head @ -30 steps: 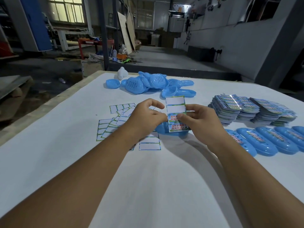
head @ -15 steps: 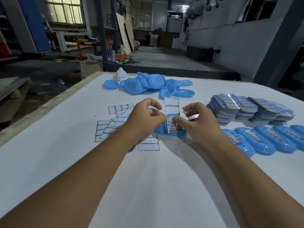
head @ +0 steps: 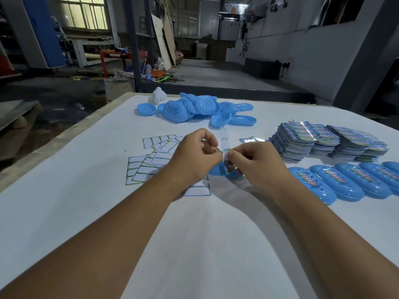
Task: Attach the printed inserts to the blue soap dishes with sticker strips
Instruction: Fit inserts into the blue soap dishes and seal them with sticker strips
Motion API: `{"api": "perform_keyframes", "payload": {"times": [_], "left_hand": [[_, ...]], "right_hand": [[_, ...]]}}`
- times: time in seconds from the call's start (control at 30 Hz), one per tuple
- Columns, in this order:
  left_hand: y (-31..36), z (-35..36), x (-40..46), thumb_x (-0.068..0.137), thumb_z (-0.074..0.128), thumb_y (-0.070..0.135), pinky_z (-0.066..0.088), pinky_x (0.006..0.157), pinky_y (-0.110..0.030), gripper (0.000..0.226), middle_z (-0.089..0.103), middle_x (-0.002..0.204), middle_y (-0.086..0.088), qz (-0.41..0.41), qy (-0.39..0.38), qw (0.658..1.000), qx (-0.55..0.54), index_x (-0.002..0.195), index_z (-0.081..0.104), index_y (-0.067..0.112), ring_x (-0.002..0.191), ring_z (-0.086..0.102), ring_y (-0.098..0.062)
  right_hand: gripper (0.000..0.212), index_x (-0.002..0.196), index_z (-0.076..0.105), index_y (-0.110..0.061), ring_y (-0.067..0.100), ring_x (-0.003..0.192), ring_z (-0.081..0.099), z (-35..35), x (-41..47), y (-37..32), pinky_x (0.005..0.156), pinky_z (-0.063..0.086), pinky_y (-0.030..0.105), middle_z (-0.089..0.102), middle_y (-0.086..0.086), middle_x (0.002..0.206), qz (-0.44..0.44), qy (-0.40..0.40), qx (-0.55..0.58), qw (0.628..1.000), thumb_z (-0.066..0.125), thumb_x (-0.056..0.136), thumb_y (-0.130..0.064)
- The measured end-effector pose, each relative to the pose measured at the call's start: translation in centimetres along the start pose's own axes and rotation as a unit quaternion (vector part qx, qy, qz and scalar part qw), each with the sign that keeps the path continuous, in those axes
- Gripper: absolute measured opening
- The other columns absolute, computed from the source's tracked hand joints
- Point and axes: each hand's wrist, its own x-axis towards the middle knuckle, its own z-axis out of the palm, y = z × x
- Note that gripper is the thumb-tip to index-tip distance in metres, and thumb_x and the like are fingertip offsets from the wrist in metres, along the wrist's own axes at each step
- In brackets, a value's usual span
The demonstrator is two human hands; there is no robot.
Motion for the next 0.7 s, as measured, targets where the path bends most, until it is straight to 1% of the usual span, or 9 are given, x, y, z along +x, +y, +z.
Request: {"api": "perform_keyframes", "payload": {"times": [0.13, 0.2, 0.27, 0.33, 0.37, 0.43, 0.53, 0.63, 0.7], "left_hand": [[-0.3, 0.1, 0.0, 0.082, 0.066, 0.012, 0.042, 0.054, -0.017, 0.017, 0.06, 0.058, 0.018, 0.006, 0.021, 1.0, 0.015, 0.076, 0.065, 0.028, 0.053, 0.051, 0.0], [-0.2, -0.1, 0.0, 0.083, 0.062, 0.02, 0.042, 0.052, -0.014, 0.015, 0.063, 0.059, 0.019, -0.007, 0.031, 0.999, 0.02, 0.075, 0.071, 0.03, 0.054, 0.054, 0.001], [-0.1, -0.2, 0.0, 0.08, 0.061, 0.03, 0.046, 0.053, -0.015, 0.014, 0.068, 0.067, 0.022, -0.016, 0.04, 0.999, 0.028, 0.078, 0.074, 0.033, 0.059, 0.06, 0.002], [-0.2, -0.2, 0.0, 0.079, 0.069, 0.032, 0.058, 0.068, -0.025, 0.008, 0.071, 0.077, 0.02, -0.024, 0.044, 0.998, 0.022, 0.082, 0.076, 0.032, 0.071, 0.068, -0.002], [-0.2, -0.1, 0.0, 0.079, 0.073, 0.029, 0.061, 0.074, -0.031, 0.006, 0.071, 0.079, 0.017, -0.029, 0.045, 0.998, 0.02, 0.083, 0.076, 0.032, 0.075, 0.07, -0.006], [-0.2, -0.2, 0.0, 0.08, 0.075, 0.024, 0.062, 0.076, -0.035, 0.009, 0.071, 0.081, 0.012, -0.038, 0.049, 0.998, 0.027, 0.084, 0.076, 0.031, 0.077, 0.072, -0.01], [-0.3, -0.7, 0.3, 0.08, 0.074, 0.018, 0.06, 0.073, -0.029, 0.014, 0.07, 0.084, 0.011, -0.046, 0.067, 0.996, 0.041, 0.085, 0.076, 0.032, 0.08, 0.07, -0.01], [-0.3, -1.1, 0.4, 0.079, 0.072, 0.015, 0.047, 0.057, -0.013, 0.017, 0.068, 0.08, 0.012, -0.056, 0.086, 0.993, 0.056, 0.082, 0.074, 0.032, 0.066, 0.062, -0.004], [-0.3, -1.3, 0.4, 0.078, 0.071, 0.015, 0.045, 0.053, -0.011, 0.016, 0.07, 0.077, 0.009, -0.063, 0.098, 0.991, 0.071, 0.082, 0.075, 0.03, 0.065, 0.062, -0.004]], "right_hand": [[0.025, 0.073, 0.075, -0.013, 0.006, 0.053, 0.049, -0.1, 0.2, 0.2, 0.057, 0.043, 0.027, 0.066, -0.005, 0.057, 0.018, 0.031, 0.008, 0.999, 0.065, 0.094, -0.022], [0.027, 0.072, 0.075, -0.01, 0.006, 0.048, 0.044, -0.2, 0.2, 0.2, 0.051, 0.038, 0.023, 0.064, 0.0, 0.056, 0.021, 0.031, 0.019, 0.999, 0.063, 0.095, -0.021], [0.028, 0.071, 0.074, -0.008, 0.004, 0.043, 0.039, -0.1, 0.2, 0.1, 0.045, 0.034, 0.016, 0.06, 0.002, 0.054, 0.025, 0.029, 0.027, 0.999, 0.063, 0.095, -0.02], [0.028, 0.07, 0.073, -0.008, 0.003, 0.041, 0.038, -0.2, 0.3, 0.2, 0.043, 0.032, 0.014, 0.058, -0.001, 0.052, 0.035, 0.028, 0.031, 0.999, 0.064, 0.093, -0.02], [0.028, 0.07, 0.073, -0.006, 0.003, 0.041, 0.039, -0.3, 0.3, 0.3, 0.042, 0.032, 0.014, 0.058, 0.0, 0.053, 0.041, 0.03, 0.026, 0.998, 0.064, 0.093, -0.02], [0.027, 0.072, 0.071, -0.001, 0.009, 0.048, 0.045, -0.6, 0.5, 0.6, 0.042, 0.033, 0.016, 0.058, 0.005, 0.057, 0.06, 0.038, 0.01, 0.997, 0.063, 0.091, -0.018], [0.028, 0.079, 0.068, 0.007, 0.017, 0.057, 0.045, -1.1, 0.8, 1.2, 0.048, 0.032, 0.024, 0.056, 0.017, 0.063, 0.089, 0.048, -0.028, 0.995, 0.06, 0.089, -0.018], [0.03, 0.085, 0.068, 0.009, 0.018, 0.059, 0.042, -1.3, 1.0, 1.6, 0.056, 0.033, 0.03, 0.059, 0.029, 0.072, 0.099, 0.05, -0.066, 0.992, 0.057, 0.088, -0.019], [0.031, 0.081, 0.067, 0.008, 0.018, 0.058, 0.042, -1.3, 1.0, 1.6, 0.057, 0.033, 0.031, 0.062, 0.03, 0.077, 0.099, 0.058, -0.09, 0.989, 0.055, 0.088, -0.019]]}}
